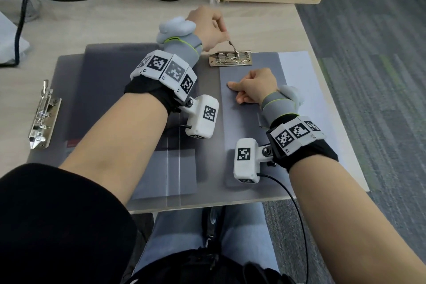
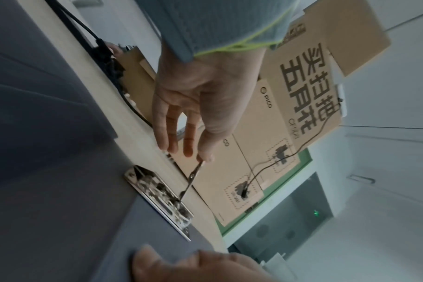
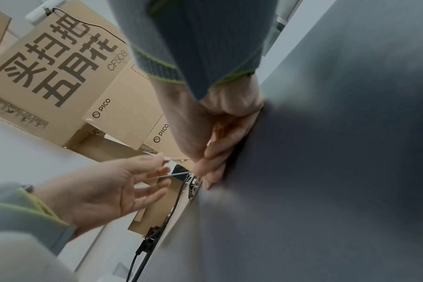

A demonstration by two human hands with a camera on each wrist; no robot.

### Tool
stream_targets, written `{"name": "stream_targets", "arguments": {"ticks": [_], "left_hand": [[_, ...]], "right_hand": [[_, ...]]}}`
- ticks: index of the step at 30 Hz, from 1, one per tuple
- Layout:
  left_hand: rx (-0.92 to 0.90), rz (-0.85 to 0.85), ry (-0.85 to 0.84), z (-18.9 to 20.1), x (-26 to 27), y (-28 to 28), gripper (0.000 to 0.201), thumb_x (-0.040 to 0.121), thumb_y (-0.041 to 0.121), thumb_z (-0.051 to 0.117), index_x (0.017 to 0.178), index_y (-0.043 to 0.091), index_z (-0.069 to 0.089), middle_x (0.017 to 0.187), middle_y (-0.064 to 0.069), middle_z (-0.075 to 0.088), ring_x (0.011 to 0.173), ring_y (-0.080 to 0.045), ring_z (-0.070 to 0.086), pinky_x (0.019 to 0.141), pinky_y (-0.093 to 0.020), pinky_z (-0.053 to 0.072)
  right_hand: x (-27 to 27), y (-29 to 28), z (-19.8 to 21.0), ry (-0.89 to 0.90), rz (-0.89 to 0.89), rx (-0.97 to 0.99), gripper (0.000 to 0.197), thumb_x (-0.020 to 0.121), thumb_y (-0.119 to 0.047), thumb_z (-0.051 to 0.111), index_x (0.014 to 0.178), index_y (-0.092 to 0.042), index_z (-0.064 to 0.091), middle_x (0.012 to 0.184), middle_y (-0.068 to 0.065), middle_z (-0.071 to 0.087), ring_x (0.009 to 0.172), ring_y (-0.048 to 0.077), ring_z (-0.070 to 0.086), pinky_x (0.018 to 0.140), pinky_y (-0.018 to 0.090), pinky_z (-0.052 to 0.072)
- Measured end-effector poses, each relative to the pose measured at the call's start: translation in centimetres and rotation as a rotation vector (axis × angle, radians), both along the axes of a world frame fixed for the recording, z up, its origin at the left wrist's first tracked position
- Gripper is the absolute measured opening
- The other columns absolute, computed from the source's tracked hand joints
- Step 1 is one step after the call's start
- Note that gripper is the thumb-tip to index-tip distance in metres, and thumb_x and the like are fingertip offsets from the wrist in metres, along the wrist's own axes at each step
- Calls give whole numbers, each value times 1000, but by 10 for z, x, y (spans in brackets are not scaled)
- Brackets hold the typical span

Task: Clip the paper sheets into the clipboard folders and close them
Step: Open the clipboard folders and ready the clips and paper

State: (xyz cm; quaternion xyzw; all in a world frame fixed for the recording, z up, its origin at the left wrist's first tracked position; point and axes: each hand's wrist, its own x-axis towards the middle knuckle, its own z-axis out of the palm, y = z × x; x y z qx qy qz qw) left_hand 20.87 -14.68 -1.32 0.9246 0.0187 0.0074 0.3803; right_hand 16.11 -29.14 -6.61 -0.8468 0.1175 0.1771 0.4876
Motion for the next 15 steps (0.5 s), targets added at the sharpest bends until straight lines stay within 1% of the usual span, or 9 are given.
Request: {"name": "stream_targets", "arguments": {"ticks": [1, 2, 4, 6, 8, 10, 12, 13, 15], "left_hand": [[13, -79, 1, 2, -1, -6, 9, 83, 20, 62, 86, 18, 70, 83, -4, 68, 79, -21, 63, 64, -24, 51], [32, -163, 23, 1, -1, -12, 20, 87, 20, 58, 102, 14, 71, 101, -8, 71, 95, -22, 64, 79, -26, 52], [51, -318, 107, -2, -4, -21, 31, 94, 17, 48, 121, 13, 62, 131, -6, 60, 122, -22, 54, 103, -28, 42], [64, -399, 153, -7, -8, -28, 39, 96, 10, 40, 134, 14, 50, 144, 0, 48, 137, -19, 38, 110, -20, 28], [-9, -415, 134, -11, -7, -29, 48, 92, -4, 34, 138, 10, 44, 142, -2, 50, 131, -15, 41, 96, -10, 34], [-141, -347, 64, -12, -9, -25, 54, 82, -12, 31, 129, 6, 52, 128, -6, 62, 109, -18, 54, 74, -19, 41], [-201, -282, 0, -11, -12, -17, 57, 73, -12, 30, 118, 7, 60, 110, -4, 66, 99, -11, 60, 74, -24, 42], [-221, -268, -16, -11, -14, -15, 57, 72, -13, 30, 113, 5, 63, 105, -2, 66, 93, 0, 62, 78, -21, 44], [-245, -241, -39, -10, -24, -12, 53, 72, -17, 31, 108, 1, 65, 101, -2, 64, 79, 22, 57, 81, -7, 41]], "right_hand": [[0, 0, 0, 0, 1, 0, 39, 75, -24, 77, 62, -17, 42, 28, -2, 54, 24, 3, 46, 31, 12, 40], [0, 0, 0, 0, 3, -2, 39, 75, -24, 77, 62, -17, 41, 28, -2, 54, 25, 3, 47, 31, 12, 40], [0, -1, -1, 1, 11, -10, 39, 76, -24, 77, 61, -17, 41, 28, -3, 55, 26, 3, 47, 32, 12, 41], [0, -1, -2, 1, 14, -9, 37, 76, -24, 77, 62, -17, 43, 28, -3, 54, 24, 3, 47, 30, 11, 39], [0, -1, -2, 1, 11, -3, 37, 76, -23, 77, 63, -17, 43, 27, -3, 54, 22, 2, 45, 29, 10, 37], [0, -1, -1, 5, 14, -12, 39, 76, -24, 76, 61, -18, 41, 27, -3, 53, 22, 2, 44, 29, 10, 37], [0, -1, -1, 7, 10, -23, 40, 77, -25, 76, 61, -19, 40, 27, -3, 53, 22, 1, 44, 29, 10, 37], [1, -1, 0, 7, 2, -22, 41, 77, -24, 76, 61, -19, 39, 26, -3, 52, 21, 1, 44, 29, 10, 37], [-3, 0, 3, 4, -10, -8, 41, 77, -24, 76, 60, -18, 40, 26, -3, 52, 22, 1, 44, 29, 10, 37]]}}
